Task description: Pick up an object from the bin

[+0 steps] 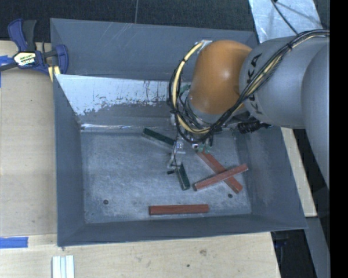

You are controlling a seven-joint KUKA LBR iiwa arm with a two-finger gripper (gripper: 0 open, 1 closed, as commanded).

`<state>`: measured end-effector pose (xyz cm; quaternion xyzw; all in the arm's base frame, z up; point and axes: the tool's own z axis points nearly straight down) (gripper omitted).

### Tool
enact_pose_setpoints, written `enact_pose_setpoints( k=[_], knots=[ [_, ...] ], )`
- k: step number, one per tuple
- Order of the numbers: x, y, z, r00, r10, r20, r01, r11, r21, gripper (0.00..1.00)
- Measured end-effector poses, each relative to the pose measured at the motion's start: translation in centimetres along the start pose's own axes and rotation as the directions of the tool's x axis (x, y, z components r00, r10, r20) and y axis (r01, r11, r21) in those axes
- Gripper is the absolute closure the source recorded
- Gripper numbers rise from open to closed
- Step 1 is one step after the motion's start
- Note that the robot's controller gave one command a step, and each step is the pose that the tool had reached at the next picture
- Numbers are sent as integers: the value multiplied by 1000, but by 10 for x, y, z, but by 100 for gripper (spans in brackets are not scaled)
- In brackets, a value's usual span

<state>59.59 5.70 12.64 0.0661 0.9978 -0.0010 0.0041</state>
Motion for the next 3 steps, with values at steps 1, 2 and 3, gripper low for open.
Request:
enact_pose_setpoints(
  k=[1, 2, 3],
  knots=[
    [-29, 3, 58, 996, -84, -8, 84, 996, -1, 0],
    [-30, 4, 54, 997, -81, -3, 81, 997, -3, 100],
    [-30, 5, -107, 967, -256, 2, 256, 967, -3, 100]
  ],
)
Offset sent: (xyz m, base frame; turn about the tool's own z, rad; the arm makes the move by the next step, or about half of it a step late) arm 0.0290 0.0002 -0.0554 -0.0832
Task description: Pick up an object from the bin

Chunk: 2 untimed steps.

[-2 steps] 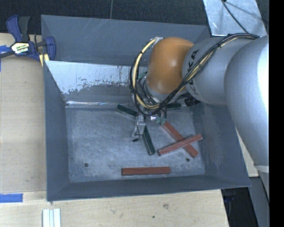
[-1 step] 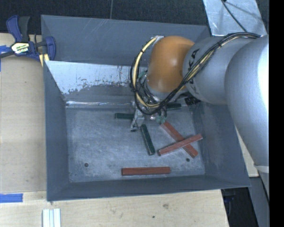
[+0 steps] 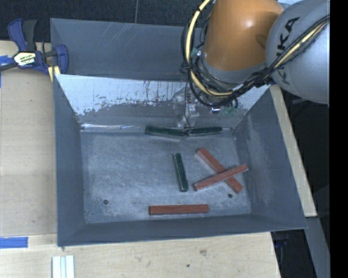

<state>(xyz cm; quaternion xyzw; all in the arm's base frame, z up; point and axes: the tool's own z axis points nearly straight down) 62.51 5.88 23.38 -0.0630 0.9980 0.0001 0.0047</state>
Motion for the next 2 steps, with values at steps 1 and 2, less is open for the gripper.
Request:
enact_pose_setpoints(
  k=[1, 2],
  knots=[
    [45, 39, 87, 997, 69, -17, -69, 998, -1, 100],
    [83, -32, 68, 984, 176, -8, -176, 984, 4, 100]
  ],
)
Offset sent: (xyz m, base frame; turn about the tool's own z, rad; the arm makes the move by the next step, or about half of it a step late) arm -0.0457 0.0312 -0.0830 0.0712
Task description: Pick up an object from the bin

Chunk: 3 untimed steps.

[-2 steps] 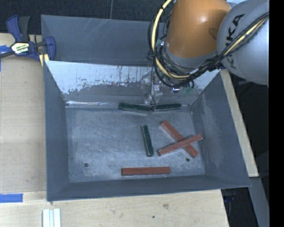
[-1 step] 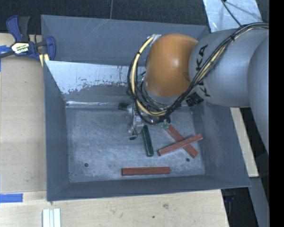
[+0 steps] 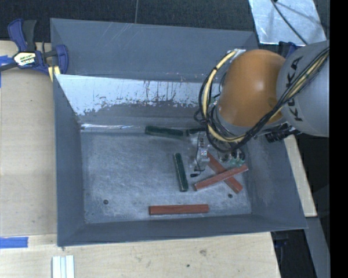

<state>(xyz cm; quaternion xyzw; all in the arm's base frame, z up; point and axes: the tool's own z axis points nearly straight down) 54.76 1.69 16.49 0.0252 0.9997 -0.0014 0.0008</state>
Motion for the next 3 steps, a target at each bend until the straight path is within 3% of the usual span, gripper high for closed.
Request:
enact_pose_setpoints(
  k=[1, 2, 3],
  knots=[
    [0, 4, 0, 1000, -5, 0, 5, 1000, -3, 0],
    [26, -57, 99, 998, 57, -7, -57, 998, -1, 0],
    [23, -54, 95, 999, 54, 2, -54, 999, -3, 100]
  ],
)
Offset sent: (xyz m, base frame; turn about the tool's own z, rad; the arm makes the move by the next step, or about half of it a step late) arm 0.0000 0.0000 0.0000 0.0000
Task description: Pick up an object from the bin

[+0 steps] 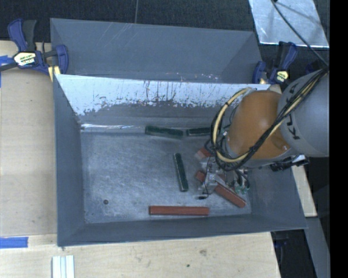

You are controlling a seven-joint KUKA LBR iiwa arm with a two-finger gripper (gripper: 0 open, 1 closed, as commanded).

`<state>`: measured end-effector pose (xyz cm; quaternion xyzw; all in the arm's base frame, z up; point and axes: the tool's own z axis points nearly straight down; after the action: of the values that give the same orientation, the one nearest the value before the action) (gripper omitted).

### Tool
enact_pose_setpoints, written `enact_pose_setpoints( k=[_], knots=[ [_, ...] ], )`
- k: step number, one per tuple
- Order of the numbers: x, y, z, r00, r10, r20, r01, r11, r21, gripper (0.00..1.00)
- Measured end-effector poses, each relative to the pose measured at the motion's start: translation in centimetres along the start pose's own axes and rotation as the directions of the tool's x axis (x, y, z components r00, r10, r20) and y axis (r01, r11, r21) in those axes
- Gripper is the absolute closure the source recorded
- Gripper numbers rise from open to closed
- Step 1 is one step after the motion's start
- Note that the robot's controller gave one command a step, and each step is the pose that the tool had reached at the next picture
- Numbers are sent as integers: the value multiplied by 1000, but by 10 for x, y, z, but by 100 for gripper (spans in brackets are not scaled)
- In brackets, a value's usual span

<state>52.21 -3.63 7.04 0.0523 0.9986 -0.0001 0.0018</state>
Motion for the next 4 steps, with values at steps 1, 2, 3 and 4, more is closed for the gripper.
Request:
enact_pose_setpoints(
  k=[1, 2, 3, 4],
  knots=[
    [0, 0, 0, 1000, 1, -1, -1, 1000, 0, 0],
    [0, 0, 0, 1000, 1, 0, -1, 1000, 0, 100],
    [0, 0, 0, 1000, 1, -1, -1, 1000, 0, 0],
    [-1, 0, -1, 1000, 2, 2, -2, 1000, -1, 100]
  ],
)
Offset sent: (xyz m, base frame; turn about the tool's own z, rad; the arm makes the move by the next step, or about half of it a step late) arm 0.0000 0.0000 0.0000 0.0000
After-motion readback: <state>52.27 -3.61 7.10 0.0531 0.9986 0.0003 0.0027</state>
